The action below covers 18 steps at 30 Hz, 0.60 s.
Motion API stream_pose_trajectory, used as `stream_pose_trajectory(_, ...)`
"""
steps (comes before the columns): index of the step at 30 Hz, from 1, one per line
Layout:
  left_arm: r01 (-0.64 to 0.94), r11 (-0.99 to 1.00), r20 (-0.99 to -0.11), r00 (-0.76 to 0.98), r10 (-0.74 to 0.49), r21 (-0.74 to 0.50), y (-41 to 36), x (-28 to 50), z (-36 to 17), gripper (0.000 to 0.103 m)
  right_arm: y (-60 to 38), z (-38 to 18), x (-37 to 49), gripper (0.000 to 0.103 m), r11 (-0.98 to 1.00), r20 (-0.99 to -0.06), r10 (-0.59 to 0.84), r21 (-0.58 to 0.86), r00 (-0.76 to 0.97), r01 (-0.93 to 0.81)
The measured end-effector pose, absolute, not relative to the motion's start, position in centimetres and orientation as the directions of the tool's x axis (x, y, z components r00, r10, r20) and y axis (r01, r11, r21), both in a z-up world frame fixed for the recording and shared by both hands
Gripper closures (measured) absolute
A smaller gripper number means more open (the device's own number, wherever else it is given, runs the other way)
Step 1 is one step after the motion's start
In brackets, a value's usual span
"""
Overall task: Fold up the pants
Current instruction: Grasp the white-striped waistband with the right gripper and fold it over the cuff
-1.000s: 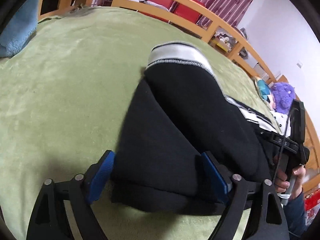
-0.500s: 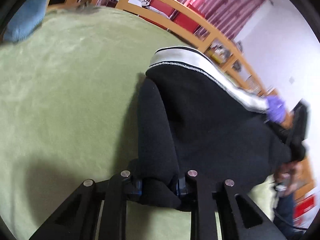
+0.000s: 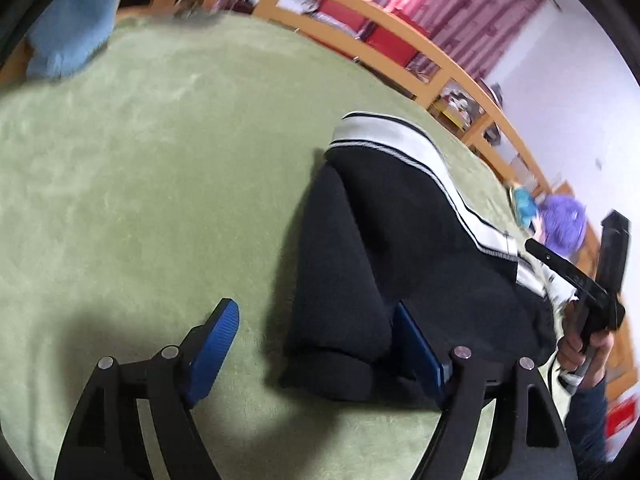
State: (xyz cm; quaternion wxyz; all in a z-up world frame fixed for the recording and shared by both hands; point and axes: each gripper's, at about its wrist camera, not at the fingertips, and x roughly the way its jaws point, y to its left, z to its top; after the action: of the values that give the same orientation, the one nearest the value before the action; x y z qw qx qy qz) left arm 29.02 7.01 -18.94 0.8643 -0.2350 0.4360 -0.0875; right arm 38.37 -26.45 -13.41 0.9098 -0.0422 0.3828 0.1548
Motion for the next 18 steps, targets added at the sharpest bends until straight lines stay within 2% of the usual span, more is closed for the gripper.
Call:
stream_pose_trajectory(6,0.003,0.859,-0.682,0.606,-0.409,-0.513,7.0,28.5,-18.9,0.027,-16.8,-12.6,41.1,0.044,0.845,-0.691,0.396,0.017,0.604,-0.535)
stream_pose_trajectory(7,0.023,0.851,-0.678,0.593,-0.434,-0.525,6.8,29.0,-19.2,0.030,-15.3,-12.8,41.9,0.044,0.821,-0.696,0.421,0.020,0.582,-0.570)
stream_pose_trajectory(8,0.020,0.846,-0.681,0.584,-0.442,-0.532,6.9,29.4,-19.3,0.040,-13.7,-12.8,42.7,0.044,0.803,-0.698,0.435,0.015,0.569,-0.595)
stream_pose_trajectory(9,0.002,0.833,-0.681,0.575,-0.454,-0.553,7.1,29.8,-19.6,0.041,-12.6,-13.2,43.4,0.044,0.791,-0.701,0.449,0.022,0.555,-0.612)
stream_pose_trajectory(11,-0.002,0.778,-0.640,0.571,-0.515,-0.628,7.8,30.2,-20.4,0.054,-10.7,-14.6,45.4,0.042,0.756,-0.730,0.485,0.074,0.481,-0.650)
stream_pose_trajectory(13,0.030,0.771,-0.630,0.557,-0.542,-0.636,7.4,30.4,-20.7,0.060,-9.3,-15.6,47.0,0.042,0.744,-0.752,0.488,0.094,0.442,-0.662)
stream_pose_trajectory(16,0.042,0.795,-0.637,0.574,-0.515,-0.605,6.6,30.5,-21.0,0.067,-7.6,-17.8,48.6,0.038,0.694,-0.796,0.511,0.158,0.325,-0.702)
stream_pose_trajectory(17,0.032,0.792,-0.640,0.571,-0.515,-0.610,6.5,30.7,-21.3,0.072,-7.1,-18.7,48.8,0.045,0.683,-0.815,0.499,0.161,0.294,-0.713)
stream_pose_trajectory(18,0.023,0.788,-0.640,0.569,-0.516,-0.615,6.6,30.7,-21.6,0.075,-6.7,-19.4,48.7,0.056,0.689,-0.831,0.467,0.127,0.302,-0.714)
